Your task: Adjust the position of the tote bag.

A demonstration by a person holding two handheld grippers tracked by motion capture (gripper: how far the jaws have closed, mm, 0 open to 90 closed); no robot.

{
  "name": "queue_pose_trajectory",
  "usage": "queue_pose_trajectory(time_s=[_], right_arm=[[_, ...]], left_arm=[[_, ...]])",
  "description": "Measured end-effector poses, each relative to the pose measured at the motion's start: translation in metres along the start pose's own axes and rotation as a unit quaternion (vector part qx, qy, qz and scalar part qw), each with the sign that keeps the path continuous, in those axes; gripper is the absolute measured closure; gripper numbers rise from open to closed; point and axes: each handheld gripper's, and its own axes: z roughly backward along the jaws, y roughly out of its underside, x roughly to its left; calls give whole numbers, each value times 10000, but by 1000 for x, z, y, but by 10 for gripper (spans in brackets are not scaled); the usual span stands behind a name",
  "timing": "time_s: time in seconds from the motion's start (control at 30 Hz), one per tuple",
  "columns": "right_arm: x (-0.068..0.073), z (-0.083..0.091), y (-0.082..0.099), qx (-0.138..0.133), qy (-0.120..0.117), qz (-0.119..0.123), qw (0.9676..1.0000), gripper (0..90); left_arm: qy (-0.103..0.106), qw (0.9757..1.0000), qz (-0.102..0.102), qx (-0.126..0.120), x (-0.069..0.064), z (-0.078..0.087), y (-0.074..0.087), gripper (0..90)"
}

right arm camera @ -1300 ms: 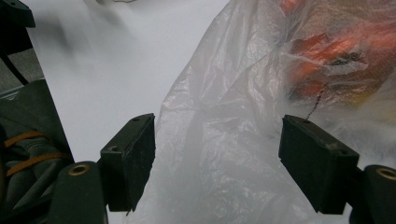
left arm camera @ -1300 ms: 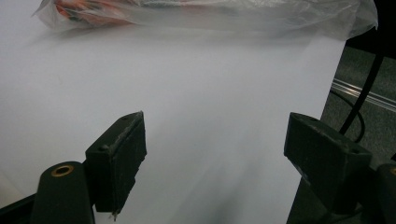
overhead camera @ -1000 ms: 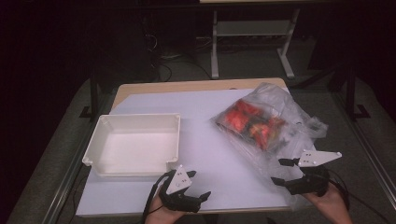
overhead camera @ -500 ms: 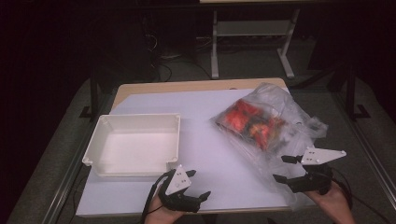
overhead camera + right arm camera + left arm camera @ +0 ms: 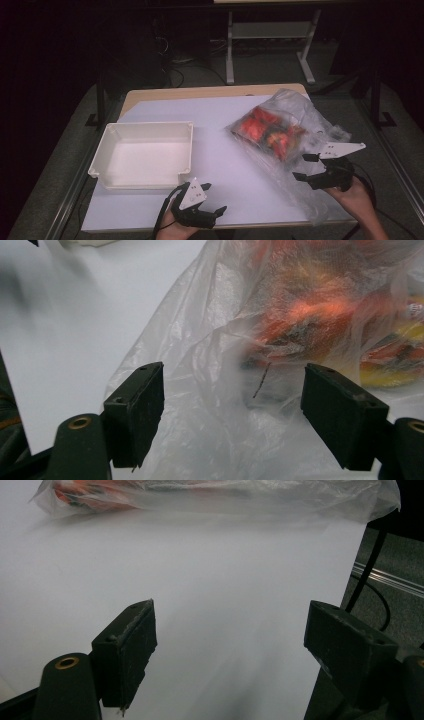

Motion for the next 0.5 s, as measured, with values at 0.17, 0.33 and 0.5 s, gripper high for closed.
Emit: queue_pose_trajectory(time_s=[0.17, 0.33, 0.5], right_arm=[[-2, -14, 4, 186, -8, -50, 9998, 300], [-1, -25, 14, 486, 26, -80, 9988, 416], [1, -31, 18, 636, 74, -42, 9979, 577]], left_arm=[[6, 10000, -8, -7, 0, 0, 0, 208], [15, 10000, -5, 11, 0, 0, 0, 210], [35, 10000, 8, 43, -1, -1, 1, 211]])
